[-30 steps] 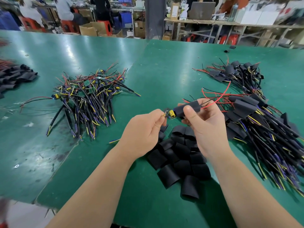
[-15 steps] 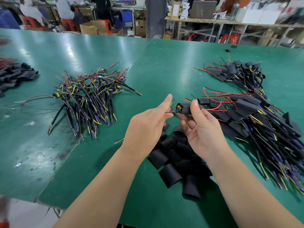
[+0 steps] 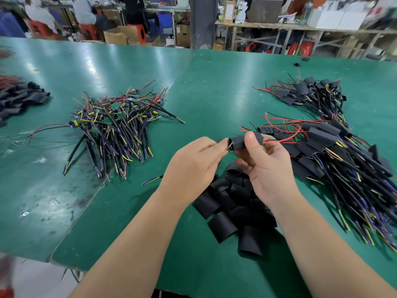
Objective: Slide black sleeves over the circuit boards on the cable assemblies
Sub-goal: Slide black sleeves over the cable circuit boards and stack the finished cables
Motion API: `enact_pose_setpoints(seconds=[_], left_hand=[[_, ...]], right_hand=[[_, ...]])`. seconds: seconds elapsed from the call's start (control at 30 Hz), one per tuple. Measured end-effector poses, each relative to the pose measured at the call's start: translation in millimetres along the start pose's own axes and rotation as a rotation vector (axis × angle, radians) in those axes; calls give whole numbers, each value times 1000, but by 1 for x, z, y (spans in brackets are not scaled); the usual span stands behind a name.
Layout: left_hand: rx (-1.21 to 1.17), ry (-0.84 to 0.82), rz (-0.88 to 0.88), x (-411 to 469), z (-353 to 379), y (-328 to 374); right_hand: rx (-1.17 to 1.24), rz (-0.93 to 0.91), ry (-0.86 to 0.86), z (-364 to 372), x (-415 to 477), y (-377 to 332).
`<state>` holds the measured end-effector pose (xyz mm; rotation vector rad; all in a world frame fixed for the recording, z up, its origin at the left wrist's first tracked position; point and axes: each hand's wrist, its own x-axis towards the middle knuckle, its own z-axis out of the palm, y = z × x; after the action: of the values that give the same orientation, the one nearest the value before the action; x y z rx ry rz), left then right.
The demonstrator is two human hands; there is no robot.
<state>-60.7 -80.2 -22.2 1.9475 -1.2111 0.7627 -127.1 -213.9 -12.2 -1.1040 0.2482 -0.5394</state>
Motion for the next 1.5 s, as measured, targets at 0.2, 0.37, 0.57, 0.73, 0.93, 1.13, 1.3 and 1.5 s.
enact_pose_setpoints(seconds=[0.2,0.37,0.57,0.73,0.93,1.13,1.3,1.5], left_hand=[[-83,46,-181,0,-6,-1],[-270,-17,-320,-4,-5,-7],[-365,186,-399,-5,-9,-25],[-129,201,-543,-6,-8,-44],[-42,86,-534,-10,-2,-50],[-43,20,-560,-13,1,-51],[-20,-19,-543,-13,-2,-49],[-9,-54,-555,-11,-2,-47]], right_hand=[[-144,-31,-52,6,-6,4],[-55,47,-70,15,-9,0],[395,-95,109,-11,4,-62],[-286,-435,359,-60,3,-98],[-1352,-283,292,-77,7,-82],[-1687,-39,66,-66,8,-54],[-1661,315,57,-65,12,-39],[-1753,358,40,-65,15,-26]])
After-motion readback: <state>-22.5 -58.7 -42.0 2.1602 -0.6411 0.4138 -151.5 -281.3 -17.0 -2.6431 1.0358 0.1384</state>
